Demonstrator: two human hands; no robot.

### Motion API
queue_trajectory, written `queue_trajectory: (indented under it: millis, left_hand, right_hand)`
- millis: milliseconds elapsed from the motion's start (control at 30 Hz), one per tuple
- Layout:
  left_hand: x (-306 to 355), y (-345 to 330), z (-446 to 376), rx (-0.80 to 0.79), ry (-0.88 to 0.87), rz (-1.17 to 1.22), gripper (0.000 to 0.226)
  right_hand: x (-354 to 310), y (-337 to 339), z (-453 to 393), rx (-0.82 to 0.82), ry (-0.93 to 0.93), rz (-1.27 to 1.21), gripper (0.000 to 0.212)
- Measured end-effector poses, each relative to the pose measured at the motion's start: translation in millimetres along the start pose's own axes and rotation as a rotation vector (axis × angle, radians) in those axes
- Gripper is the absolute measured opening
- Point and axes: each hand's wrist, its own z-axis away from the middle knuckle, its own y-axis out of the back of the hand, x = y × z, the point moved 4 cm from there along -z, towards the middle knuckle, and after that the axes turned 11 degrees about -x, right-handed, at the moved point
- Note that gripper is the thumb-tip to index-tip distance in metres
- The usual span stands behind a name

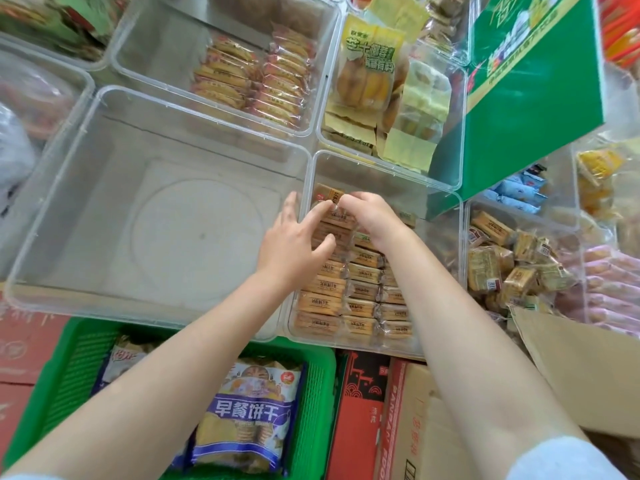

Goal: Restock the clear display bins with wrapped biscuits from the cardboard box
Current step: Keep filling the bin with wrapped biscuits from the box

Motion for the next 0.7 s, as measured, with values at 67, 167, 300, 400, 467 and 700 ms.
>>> queue_trajectory:
  millis: [67, 167, 300, 400, 467, 700]
  left_hand:
    - [0, 0, 0, -0.001, 0.005, 0.002, 0.057]
    - [0, 0, -1, -0.002, 0.008, 0.005, 0.055]
    - [0, 0, -1, -0.008, 0.013, -0.002, 0.055]
    - [0, 0, -1, -0.004, 0.015, -0.011, 0.056]
    - [0, -1, -2, 0.0, 0.018, -0.013, 0.057]
    - [0, -1, -2, 0.003, 0.016, -0.023, 0.055]
  right_hand:
    - [-4, -1, 4, 0.002, 0.017, -0.01, 0.065]
    - [-1, 0, 1, 0.021, 0.075, -0.037, 0.034]
    - [4, 3, -1, 0.043, 0.129, -0.021, 0.017]
    - [5, 2, 1, 0.022, 0.11, 0.006, 0.02]
    - [3, -4, 2, 0.0, 0.064, 0.142, 0.038]
    - [-3, -11, 3, 0.09, 0.1, 0.351, 0.056]
